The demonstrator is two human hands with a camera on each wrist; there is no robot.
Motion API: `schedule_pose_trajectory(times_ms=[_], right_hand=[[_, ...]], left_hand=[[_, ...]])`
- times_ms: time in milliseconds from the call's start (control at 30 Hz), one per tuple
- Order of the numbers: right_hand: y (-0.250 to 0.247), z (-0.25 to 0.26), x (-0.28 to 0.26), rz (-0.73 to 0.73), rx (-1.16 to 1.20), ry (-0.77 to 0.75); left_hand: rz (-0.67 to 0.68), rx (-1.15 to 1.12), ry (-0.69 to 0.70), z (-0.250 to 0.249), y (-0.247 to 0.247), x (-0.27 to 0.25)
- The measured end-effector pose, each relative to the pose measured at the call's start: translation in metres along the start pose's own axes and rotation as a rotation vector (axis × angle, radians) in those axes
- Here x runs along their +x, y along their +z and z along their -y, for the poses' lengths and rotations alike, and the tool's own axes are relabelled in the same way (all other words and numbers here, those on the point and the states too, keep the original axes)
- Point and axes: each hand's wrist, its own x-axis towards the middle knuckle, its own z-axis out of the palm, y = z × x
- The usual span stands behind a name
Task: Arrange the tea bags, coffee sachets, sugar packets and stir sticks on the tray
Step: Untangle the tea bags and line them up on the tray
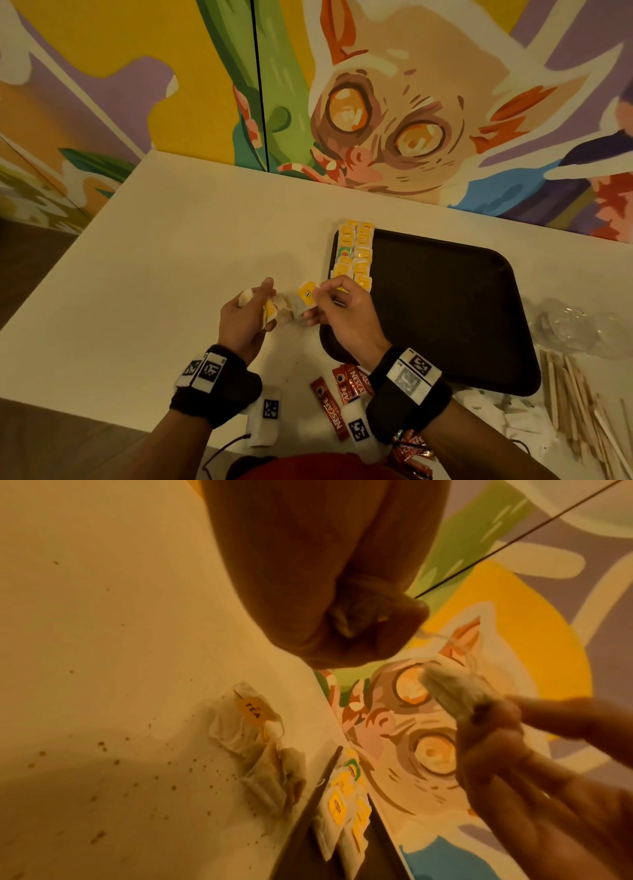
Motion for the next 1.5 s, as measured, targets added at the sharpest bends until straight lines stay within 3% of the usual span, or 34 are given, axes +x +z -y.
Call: schedule_pose_trajectory(times_ms=[167, 533, 800, 967, 1267, 1500], right_hand=[[-0.014, 0.002, 0.000, 0.025, -0.096, -0.085], [-0.027, 0.002, -0.006, 0.130, -0.265, -0.232], [-0.036, 0.013, -0.010, 0.269, -0.066, -0.112], [-0.046, 0.014, -0.010, 0.319, -0.146, -0.169], [-0.048, 0.018, -0.015, 0.389, -0.075, -0.161], [-0.048, 0.023, -0.015, 0.342, -0.103, -0.234]], left_hand=[[0.203, 0.137, 0.037, -0.013, -0.002, -0.002], [0.498, 0.750, 0.468, -0.032, 0.020, -0.018], [0.545, 0.827, 0.594, -0.033, 0.016, -0.014], [0.598, 0.819, 0.711, -0.035, 0.015, -0.012], [0.654, 0.719, 0.769, -0.040, 0.018, -0.015], [0.643, 0.678, 0.812, -0.044, 0.017, -0.016]])
